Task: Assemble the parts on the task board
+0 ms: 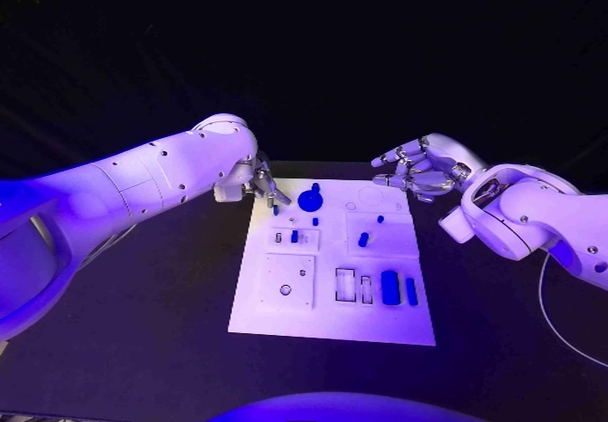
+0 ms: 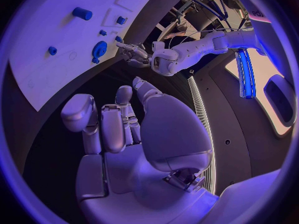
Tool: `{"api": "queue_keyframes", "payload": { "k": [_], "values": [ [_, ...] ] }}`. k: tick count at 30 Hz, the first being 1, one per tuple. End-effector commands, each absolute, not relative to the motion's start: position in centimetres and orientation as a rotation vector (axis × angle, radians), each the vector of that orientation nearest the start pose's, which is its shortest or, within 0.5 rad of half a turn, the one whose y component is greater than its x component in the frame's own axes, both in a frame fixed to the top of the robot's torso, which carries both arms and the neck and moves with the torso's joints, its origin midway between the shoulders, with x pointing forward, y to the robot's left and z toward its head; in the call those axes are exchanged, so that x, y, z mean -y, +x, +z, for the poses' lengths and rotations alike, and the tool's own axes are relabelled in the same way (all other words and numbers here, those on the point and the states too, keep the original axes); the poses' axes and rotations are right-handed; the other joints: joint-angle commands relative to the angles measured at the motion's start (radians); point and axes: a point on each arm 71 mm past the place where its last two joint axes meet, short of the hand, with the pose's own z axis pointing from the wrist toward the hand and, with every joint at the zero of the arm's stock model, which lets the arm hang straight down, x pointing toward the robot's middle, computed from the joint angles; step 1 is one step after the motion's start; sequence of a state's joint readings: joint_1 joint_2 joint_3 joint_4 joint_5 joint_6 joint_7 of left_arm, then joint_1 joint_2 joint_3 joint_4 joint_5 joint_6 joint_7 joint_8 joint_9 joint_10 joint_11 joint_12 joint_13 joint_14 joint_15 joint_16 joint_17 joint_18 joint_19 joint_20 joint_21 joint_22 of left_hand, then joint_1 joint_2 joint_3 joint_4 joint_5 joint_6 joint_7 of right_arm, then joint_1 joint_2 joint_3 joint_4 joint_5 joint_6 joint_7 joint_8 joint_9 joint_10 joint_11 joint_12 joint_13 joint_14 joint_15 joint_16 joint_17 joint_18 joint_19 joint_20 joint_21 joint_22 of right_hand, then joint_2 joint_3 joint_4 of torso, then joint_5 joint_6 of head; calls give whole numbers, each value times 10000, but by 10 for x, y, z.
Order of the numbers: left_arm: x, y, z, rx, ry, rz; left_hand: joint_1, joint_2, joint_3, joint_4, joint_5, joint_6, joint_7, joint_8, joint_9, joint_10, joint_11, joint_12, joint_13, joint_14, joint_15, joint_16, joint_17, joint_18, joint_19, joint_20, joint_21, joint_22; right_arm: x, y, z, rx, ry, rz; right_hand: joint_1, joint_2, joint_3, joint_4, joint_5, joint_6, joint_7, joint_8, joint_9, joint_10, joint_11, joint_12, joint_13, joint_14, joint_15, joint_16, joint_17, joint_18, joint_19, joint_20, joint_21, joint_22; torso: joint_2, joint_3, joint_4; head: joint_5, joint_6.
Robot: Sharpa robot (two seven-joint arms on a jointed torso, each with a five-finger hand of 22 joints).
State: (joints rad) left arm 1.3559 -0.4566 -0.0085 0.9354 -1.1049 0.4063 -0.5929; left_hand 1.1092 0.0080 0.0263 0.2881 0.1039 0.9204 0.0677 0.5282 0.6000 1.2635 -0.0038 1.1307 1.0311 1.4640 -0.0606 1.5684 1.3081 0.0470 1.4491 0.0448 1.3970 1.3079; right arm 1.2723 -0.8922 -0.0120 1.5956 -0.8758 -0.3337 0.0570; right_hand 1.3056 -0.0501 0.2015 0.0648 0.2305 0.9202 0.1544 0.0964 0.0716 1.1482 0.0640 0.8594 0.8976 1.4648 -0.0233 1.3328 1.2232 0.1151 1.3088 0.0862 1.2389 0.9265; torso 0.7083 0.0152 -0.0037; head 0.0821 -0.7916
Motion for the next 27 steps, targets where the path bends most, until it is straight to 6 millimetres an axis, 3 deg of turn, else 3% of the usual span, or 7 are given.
{"api": "queue_keyframes", "payload": {
  "k": [1, 13, 19, 27],
  "values": [
    [-192, 588, -173, -23899, -1596, -1356, 21, 132, -88, -7, -13, 76, -39, 84, 20, 87, -26, 32, 12, 1068, -56, 24, 2627, 95, 82, 8, 22, 359, 202, 486, -134, -16372, 2775, 10746, 16, 72, 12, 25, 58, 55, 13, 51, 12, 27, -12, 66, 9, 372, 53, -15, 4, 51, -49, -14, -30, -4, -6, 8, 8, 7, -15],
    [-193, 588, -174, -23984, -1579, -1312, 352, 261, -131, -71, 2, 67, -73, 190, 73, 111, -60, 49, 9, 1068, -89, 24, 2627, 88, 101, -29, 39, 395, 202, 486, -134, -16371, 2777, 10743, 21, 77, 16, 24, 71, 54, 13, 52, 11, 25, -13, 64, 5, 374, 52, -11, 11, 51, -49, -14, -32, -7, -4, 1, 9, 17, -42],
    [-193, 588, -175, -23942, -1640, -1322, 911, 575, 82, -222, 25, 2, -97, 271, 115, 121, -86, 54, -2, 1068, -113, 24, 2627, 86, 109, -55, 40, 415, 202, 486, -134, -16371, 2771, 10749, 21, 77, 16, 24, 71, 54, 13, 52, 11, 25, -13, 64, 5, 374, 52, -11, 11, 51, -49, -14, -32, -7, -8, 1, 4, 19, -46],
    [-193, 589, -177, -24005, -1650, -1320, 1257, 681, 255, -366, 28, -38, -117, 321, 139, 130, -104, 61, -3, 1068, -127, 24, 2627, 79, 123, -69, 53, 447, 202, 486, -134, -16375, 2766, 10755, 21, 77, 16, 24, 71, 54, 13, 52, 11, 25, -13, 64, 5, 374, 52, -11, 11, 51, -49, -14, -32, -7, 3, 0, 6, 12, -79]
  ]
}}
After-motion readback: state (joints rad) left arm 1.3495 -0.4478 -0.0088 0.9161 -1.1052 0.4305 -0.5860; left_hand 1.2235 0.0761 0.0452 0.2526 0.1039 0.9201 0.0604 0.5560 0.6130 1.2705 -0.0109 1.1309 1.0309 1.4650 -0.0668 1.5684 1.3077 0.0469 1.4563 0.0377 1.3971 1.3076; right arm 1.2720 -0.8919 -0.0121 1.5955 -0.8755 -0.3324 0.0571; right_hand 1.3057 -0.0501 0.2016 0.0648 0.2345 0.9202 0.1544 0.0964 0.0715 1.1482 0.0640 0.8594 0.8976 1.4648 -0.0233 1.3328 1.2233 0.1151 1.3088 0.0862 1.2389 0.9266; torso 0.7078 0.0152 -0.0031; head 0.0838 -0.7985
